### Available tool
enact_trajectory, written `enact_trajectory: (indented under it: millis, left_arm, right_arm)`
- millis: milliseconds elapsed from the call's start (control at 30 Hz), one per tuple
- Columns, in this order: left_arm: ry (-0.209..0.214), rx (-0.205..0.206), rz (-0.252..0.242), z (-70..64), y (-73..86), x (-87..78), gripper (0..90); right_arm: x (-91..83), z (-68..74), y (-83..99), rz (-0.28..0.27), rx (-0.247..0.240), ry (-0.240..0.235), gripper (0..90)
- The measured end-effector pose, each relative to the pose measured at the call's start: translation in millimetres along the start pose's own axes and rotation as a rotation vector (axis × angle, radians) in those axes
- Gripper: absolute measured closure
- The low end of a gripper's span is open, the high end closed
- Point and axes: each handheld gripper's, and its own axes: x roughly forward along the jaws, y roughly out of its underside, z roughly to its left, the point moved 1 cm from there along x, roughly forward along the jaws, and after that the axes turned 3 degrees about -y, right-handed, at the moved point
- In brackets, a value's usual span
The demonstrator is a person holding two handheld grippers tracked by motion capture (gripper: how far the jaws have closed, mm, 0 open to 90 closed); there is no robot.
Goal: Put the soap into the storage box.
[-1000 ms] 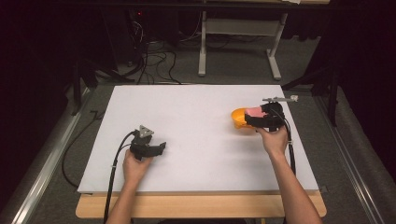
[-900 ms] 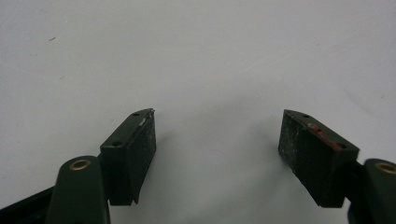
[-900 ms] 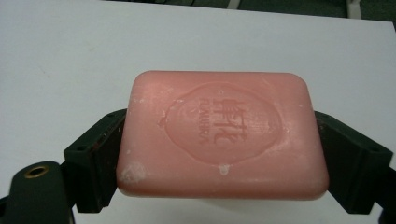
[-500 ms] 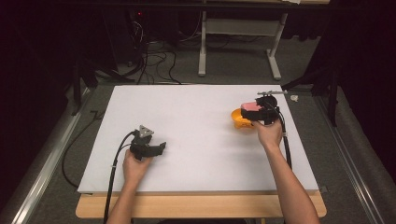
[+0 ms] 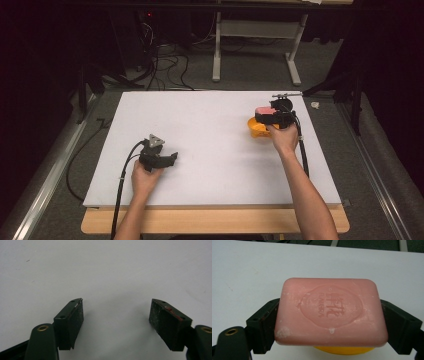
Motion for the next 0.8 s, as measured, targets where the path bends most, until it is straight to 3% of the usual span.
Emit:
enact_trajectory:
  millis: [800]
  left_arm:
    - [0.001,-0.001,0.000,0.1,0.0,0.1,28.0]
  right_arm:
    - [27.9,-5.4,11.2,0.069,0.060,0.004,13.8]
